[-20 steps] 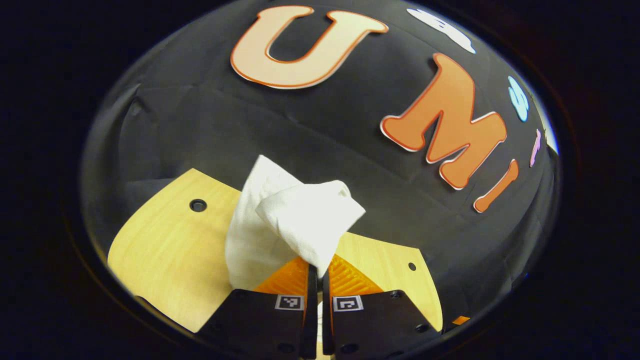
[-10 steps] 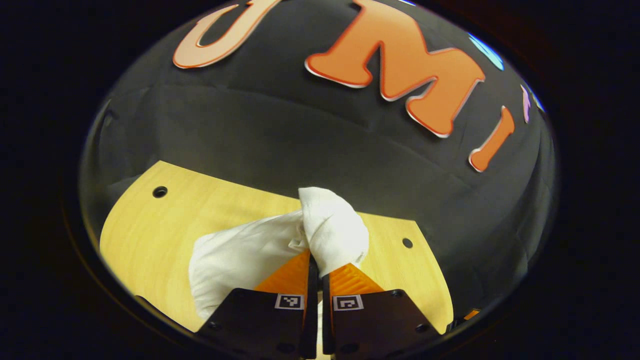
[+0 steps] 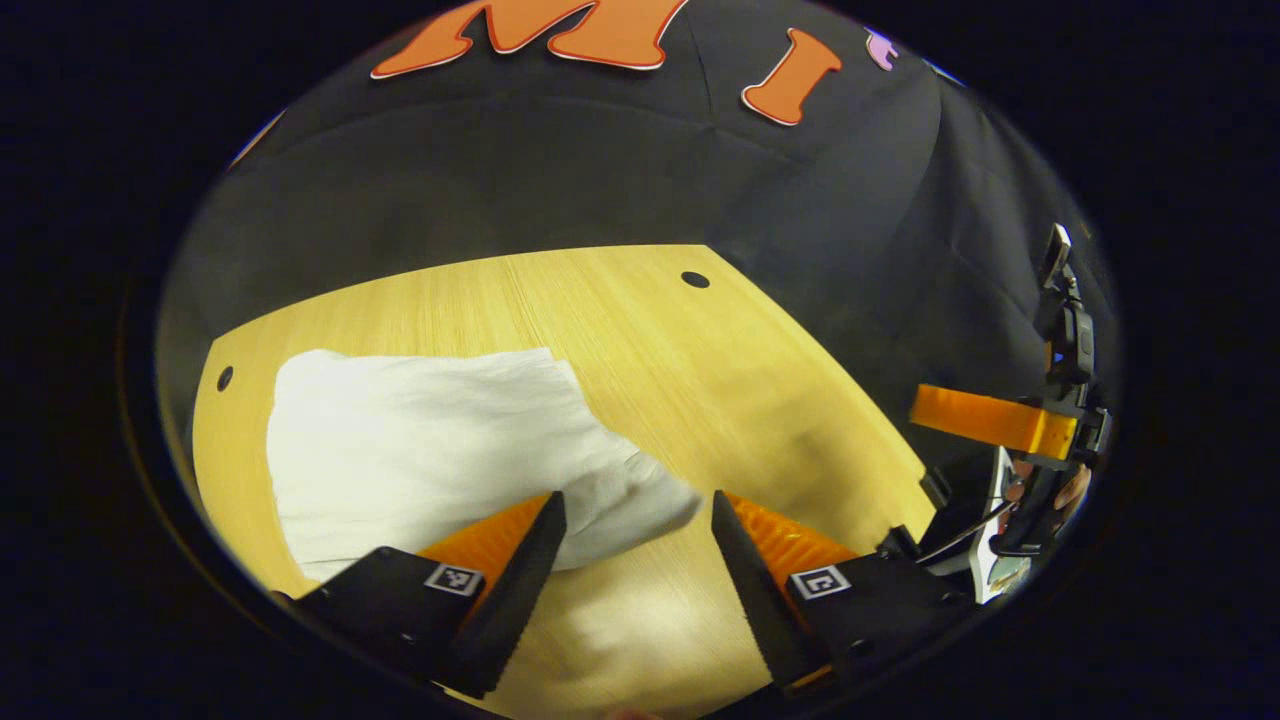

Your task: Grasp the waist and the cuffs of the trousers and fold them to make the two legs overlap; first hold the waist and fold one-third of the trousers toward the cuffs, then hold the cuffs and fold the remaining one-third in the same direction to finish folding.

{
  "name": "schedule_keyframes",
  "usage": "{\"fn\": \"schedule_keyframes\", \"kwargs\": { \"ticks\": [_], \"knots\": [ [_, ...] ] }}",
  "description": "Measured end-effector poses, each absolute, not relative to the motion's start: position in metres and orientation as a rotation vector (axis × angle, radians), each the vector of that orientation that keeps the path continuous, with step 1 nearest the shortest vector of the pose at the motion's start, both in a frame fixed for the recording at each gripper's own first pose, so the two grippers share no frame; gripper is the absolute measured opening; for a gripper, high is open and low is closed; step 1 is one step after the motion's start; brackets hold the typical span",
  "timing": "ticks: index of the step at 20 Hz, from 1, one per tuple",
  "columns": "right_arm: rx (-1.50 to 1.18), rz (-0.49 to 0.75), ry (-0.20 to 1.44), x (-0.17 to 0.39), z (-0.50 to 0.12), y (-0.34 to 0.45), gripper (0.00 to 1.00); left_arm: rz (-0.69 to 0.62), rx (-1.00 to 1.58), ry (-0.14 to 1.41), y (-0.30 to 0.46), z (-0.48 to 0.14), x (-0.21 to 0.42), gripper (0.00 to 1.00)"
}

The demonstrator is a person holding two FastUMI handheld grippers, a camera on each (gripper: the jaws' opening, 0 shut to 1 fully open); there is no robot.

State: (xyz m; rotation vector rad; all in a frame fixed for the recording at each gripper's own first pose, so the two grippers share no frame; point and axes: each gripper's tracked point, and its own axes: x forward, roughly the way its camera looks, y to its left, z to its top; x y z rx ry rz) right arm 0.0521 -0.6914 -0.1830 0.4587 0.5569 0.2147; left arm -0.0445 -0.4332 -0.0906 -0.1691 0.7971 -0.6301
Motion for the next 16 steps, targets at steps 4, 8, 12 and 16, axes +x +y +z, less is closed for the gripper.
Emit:
{"fn": "schedule_keyframes", "kwargs": {
  "ticks": [4, 8, 12, 16],
  "knots": [
    [0.408, 0.250, 0.522, 0.057, -0.165, -0.663, 0.96, -0.531, -0.158, 0.682, -0.386, -0.055, -0.034, 0.99],
    [0.302, 0.263, 0.367, 0.053, -0.107, -0.634, 0.96, -0.368, -0.166, 0.501, -0.290, -0.003, -0.026, 0.99],
    [0.241, 0.271, 0.252, 0.043, -0.057, -0.599, 0.96, -0.298, -0.152, 0.358, -0.254, 0.032, -0.046, 0.99],
    [0.207, 0.282, 0.122, 0.021, -0.015, -0.553, 0.96, -0.183, -0.101, 0.120, -0.265, 0.041, -0.049, 0.99]
  ]
}}
